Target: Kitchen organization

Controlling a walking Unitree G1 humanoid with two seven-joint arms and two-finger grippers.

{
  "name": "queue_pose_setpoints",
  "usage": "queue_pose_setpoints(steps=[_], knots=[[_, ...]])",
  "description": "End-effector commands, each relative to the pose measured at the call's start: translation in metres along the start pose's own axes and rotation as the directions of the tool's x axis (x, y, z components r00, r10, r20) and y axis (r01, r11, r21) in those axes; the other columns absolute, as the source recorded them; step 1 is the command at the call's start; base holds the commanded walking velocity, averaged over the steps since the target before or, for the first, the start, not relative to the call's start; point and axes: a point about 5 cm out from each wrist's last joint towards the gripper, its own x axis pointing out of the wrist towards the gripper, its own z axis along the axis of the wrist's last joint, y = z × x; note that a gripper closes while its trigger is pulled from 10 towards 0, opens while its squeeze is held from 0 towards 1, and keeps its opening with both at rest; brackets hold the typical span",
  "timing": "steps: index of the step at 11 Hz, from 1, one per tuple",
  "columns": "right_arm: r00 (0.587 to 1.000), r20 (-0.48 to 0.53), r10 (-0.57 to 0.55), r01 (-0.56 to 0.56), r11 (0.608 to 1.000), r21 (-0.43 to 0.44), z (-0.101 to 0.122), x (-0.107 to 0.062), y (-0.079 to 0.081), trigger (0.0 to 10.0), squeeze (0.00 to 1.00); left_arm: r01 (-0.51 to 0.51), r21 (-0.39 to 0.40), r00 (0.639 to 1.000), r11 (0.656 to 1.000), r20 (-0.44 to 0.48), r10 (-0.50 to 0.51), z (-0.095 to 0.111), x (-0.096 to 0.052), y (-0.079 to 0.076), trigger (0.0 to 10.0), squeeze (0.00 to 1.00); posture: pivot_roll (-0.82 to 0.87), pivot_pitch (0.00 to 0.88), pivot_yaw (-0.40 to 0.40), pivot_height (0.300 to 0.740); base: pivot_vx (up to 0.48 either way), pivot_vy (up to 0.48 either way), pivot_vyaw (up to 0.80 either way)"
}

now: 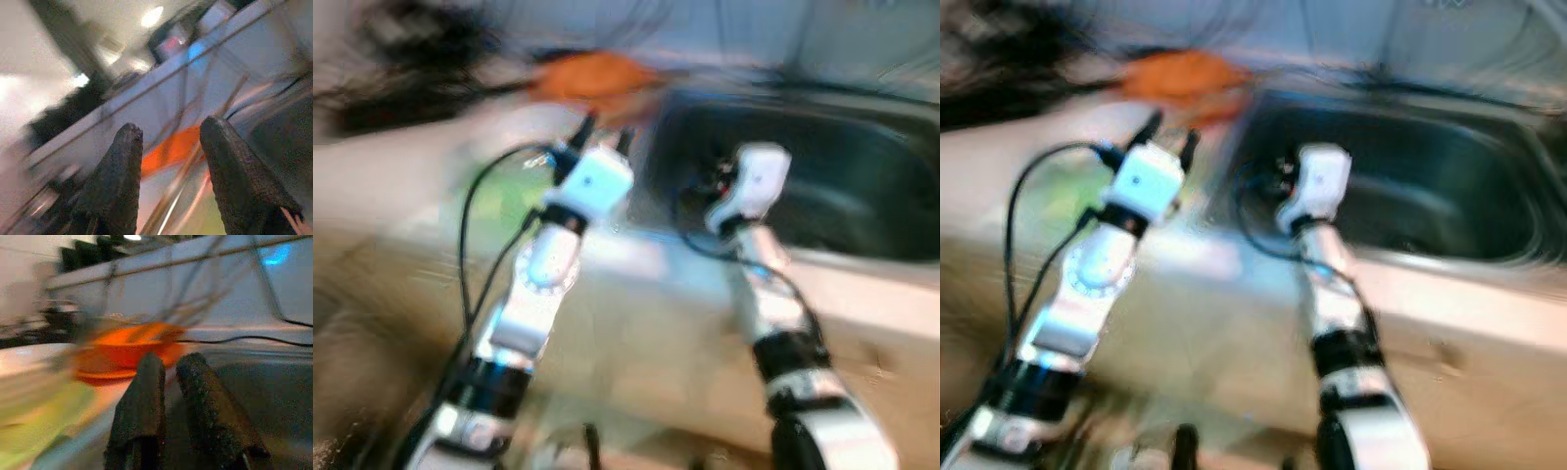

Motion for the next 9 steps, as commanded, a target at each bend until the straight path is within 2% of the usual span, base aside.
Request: queue_pose_setpoints(steps=[1, 7, 9], knots=[[1.000, -0.021, 0.001, 0.000, 1.000, 0.020, -0.0054, -0.0025, 0.0014, 10.0, 0.00, 0.013, 0.003, 1.000, 1.000, 0.015, -0.013, 0.0041, 0.0036, -0.0023, 10.0, 0.00, 0.12, 0.073, 0.017, 0.740, 0.000, 0.000, 0.00], [1.000, -0.025, -0.002, 0.002, 1.000, 0.025, -0.0063, -0.0029, 0.0021, 10.0, 0.00, 0.002, -0.008, 1.000, 1.000, 0.008, -0.002, 0.0016, 0.0021, -0.0006, 10.0, 0.00, 0.12, 0.075, 0.015, 0.740, 0.000, 0.000, 0.00], [1.000, -0.022, -0.006, 0.007, 1.000, 0.024, -0.0053, -0.0011, 0.0031, 10.0, 0.00, 0.037, 0.017, 0.999, 0.999, 0.010, -0.037, 0.0011, 0.0052, -0.0029, 10.0, 0.00, 0.12, 0.072, 0.016, 0.740, 0.000, 0.000, 0.00]])
